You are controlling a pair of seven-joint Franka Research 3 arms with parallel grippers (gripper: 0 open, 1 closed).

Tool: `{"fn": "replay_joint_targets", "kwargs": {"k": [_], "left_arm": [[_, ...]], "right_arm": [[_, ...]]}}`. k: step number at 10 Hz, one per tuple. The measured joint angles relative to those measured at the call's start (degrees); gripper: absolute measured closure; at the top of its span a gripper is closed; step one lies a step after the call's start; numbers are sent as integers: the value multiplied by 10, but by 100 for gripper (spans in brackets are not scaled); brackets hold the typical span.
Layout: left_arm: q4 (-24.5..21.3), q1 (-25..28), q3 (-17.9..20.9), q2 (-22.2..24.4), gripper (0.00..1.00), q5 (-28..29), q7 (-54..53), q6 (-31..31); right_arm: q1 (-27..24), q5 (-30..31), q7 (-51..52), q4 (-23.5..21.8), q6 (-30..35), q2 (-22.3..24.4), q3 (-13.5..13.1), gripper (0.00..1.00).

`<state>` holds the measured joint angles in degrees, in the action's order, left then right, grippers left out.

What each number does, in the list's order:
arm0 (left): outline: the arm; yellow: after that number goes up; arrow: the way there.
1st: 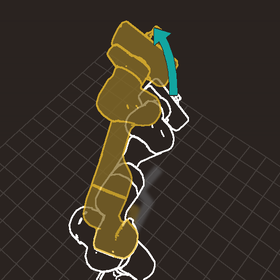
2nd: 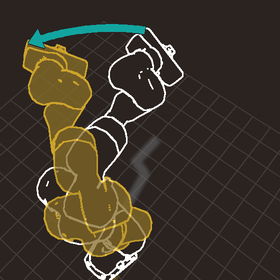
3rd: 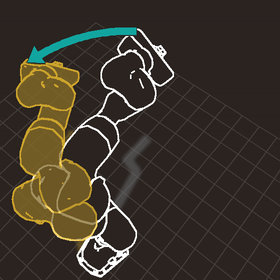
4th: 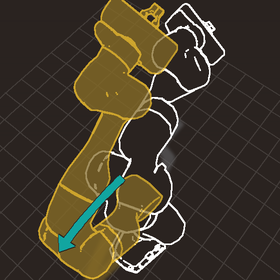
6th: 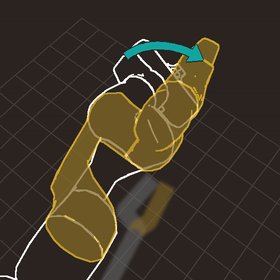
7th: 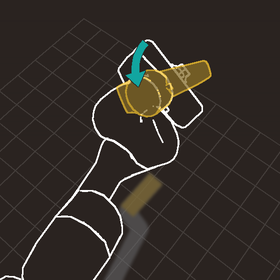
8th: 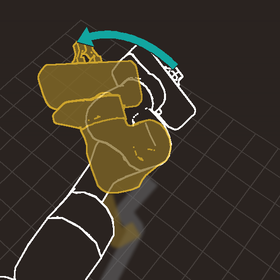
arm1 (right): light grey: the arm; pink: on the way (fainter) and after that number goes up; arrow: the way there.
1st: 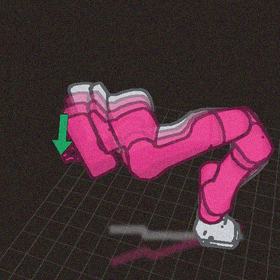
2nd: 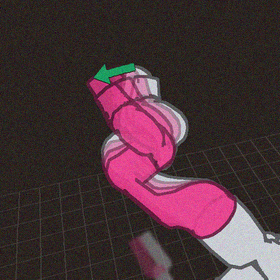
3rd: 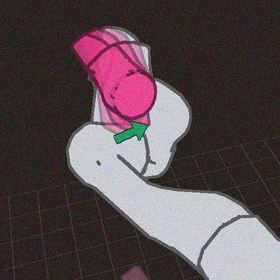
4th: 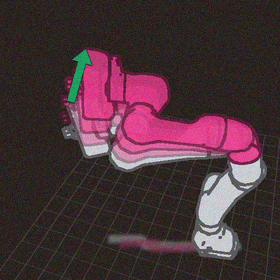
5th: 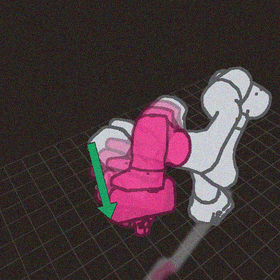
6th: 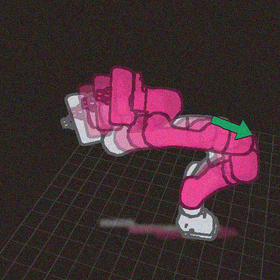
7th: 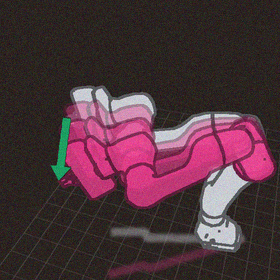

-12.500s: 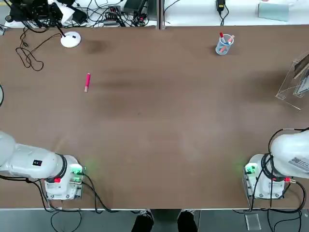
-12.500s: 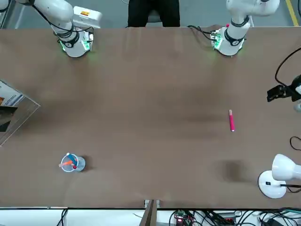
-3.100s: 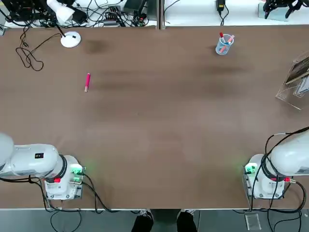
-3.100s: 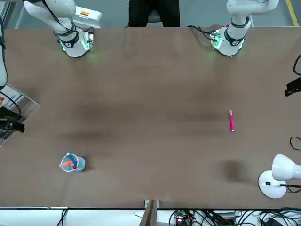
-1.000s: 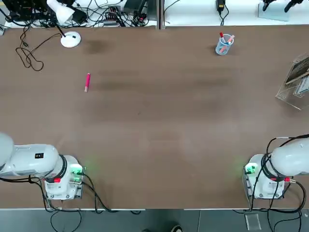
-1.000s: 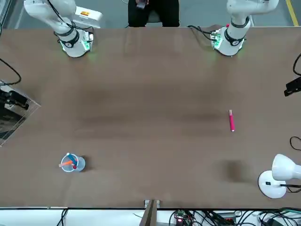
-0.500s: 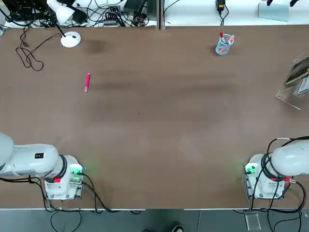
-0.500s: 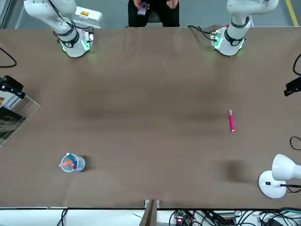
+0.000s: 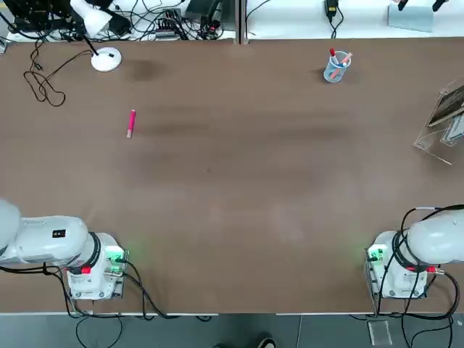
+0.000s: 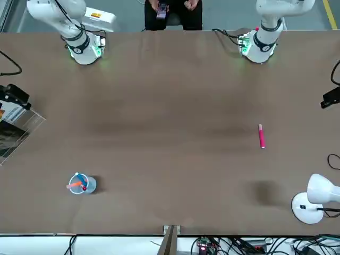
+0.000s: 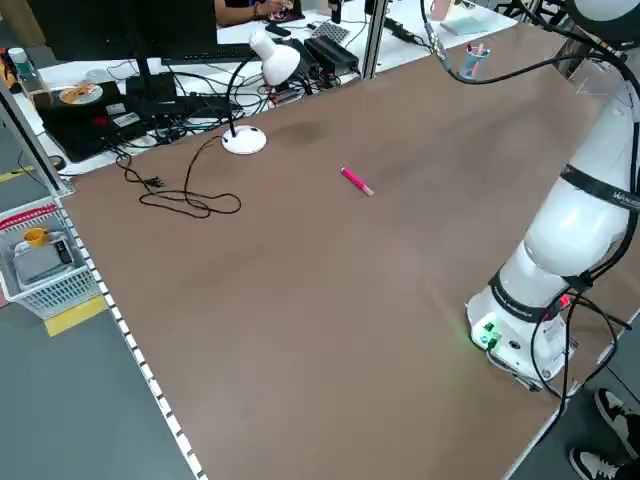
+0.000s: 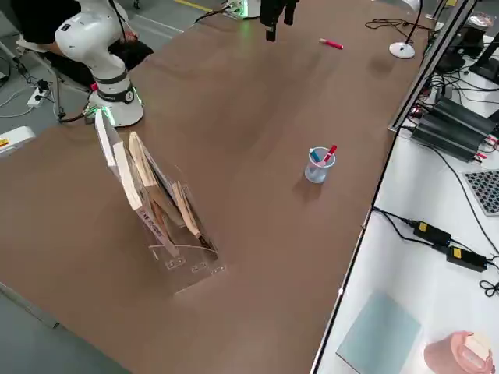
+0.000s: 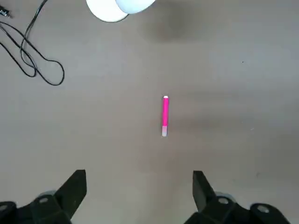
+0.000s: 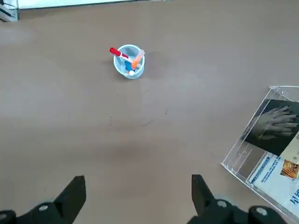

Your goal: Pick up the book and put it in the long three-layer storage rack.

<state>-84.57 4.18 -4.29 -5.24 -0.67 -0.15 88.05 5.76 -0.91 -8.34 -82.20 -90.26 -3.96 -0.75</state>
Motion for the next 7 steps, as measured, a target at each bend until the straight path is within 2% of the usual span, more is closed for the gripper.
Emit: {"fn": "replay_joint_targets", "kwargs": {"k": [7], "left_arm": [[0, 0, -1, 0, 0, 0, 0, 0]], "right_arm": [[1, 0, 0, -6, 2, -1, 1, 0]]}}
